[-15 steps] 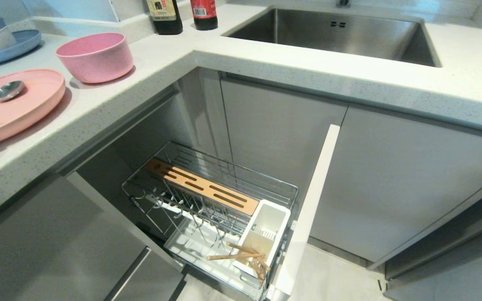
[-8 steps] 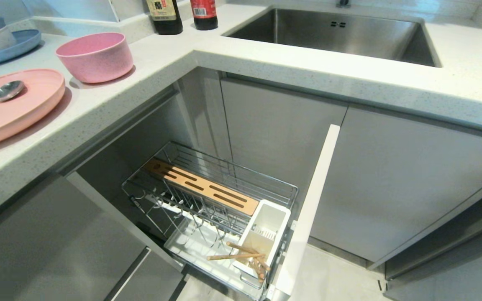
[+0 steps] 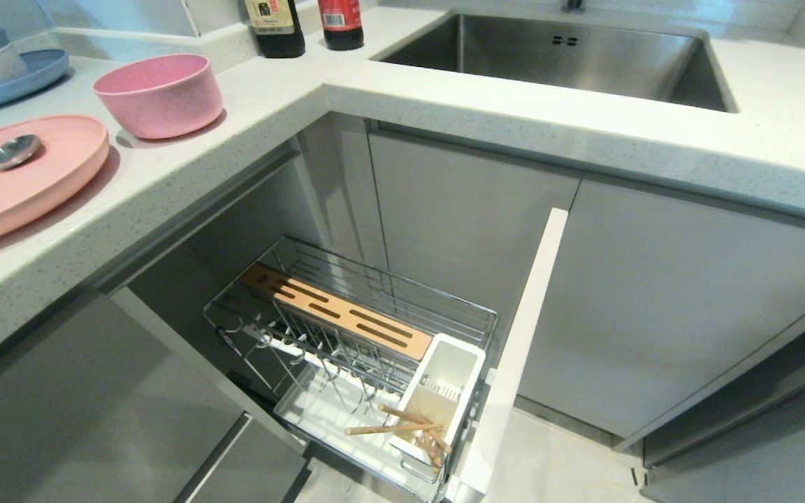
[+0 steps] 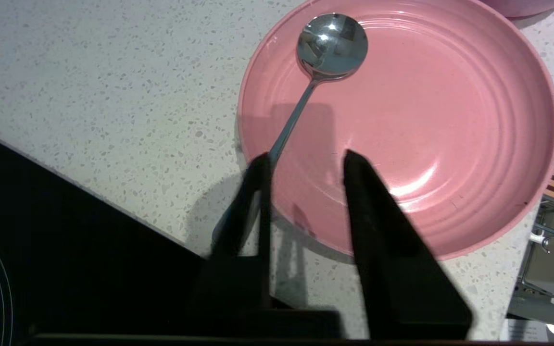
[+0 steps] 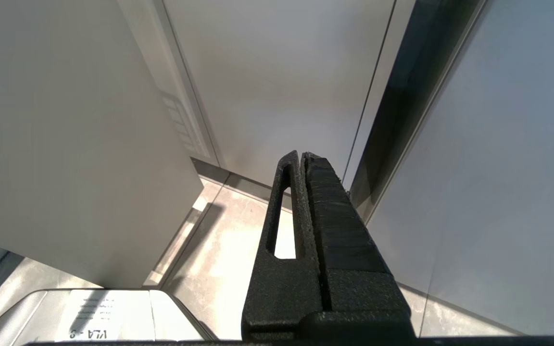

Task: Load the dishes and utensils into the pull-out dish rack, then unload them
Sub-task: Pick up the spoon and place it in the cupboard

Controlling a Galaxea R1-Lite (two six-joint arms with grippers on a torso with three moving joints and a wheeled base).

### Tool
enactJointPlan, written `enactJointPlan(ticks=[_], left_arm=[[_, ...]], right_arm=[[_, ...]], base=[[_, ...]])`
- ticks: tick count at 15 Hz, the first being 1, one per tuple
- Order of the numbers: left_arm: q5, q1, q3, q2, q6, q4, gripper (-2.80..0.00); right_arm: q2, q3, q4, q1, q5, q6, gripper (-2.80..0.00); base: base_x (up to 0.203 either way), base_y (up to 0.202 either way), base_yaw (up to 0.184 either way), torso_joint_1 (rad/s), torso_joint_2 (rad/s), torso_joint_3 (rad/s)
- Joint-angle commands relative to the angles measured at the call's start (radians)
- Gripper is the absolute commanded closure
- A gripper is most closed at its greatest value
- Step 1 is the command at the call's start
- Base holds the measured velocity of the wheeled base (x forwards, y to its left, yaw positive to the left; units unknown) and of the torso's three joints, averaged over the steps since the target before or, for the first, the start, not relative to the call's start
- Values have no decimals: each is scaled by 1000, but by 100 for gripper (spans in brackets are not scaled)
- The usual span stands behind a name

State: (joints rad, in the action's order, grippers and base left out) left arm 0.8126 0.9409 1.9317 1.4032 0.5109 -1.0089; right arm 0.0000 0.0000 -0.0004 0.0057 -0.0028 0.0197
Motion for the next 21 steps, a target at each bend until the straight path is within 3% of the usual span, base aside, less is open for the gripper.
enactJointPlan(ticks=[1,3,8,17,21], left_arm=[[5,0,0,32,3,-4,-280],[9,-3,0,50,3,-8,-280],[108,-57,-2,92,7,-12,-280],[112,-135,-16,148,6,-16,-280],[112,-176,-17,147,8,-78,-280]], right_arm=[[0,2,0,0,0,0,0],[0,2,0,0,0,0,0],[0,2,-1,0,0,0,0],[0,2,-1,0,0,0,0],[0,2,-1,0,0,0,0]], base=[[0,0,0,0,0,0],[0,0,0,0,0,0],[0,0,0,0,0,0],[0,0,0,0,0,0],[0,0,0,0,0,0]])
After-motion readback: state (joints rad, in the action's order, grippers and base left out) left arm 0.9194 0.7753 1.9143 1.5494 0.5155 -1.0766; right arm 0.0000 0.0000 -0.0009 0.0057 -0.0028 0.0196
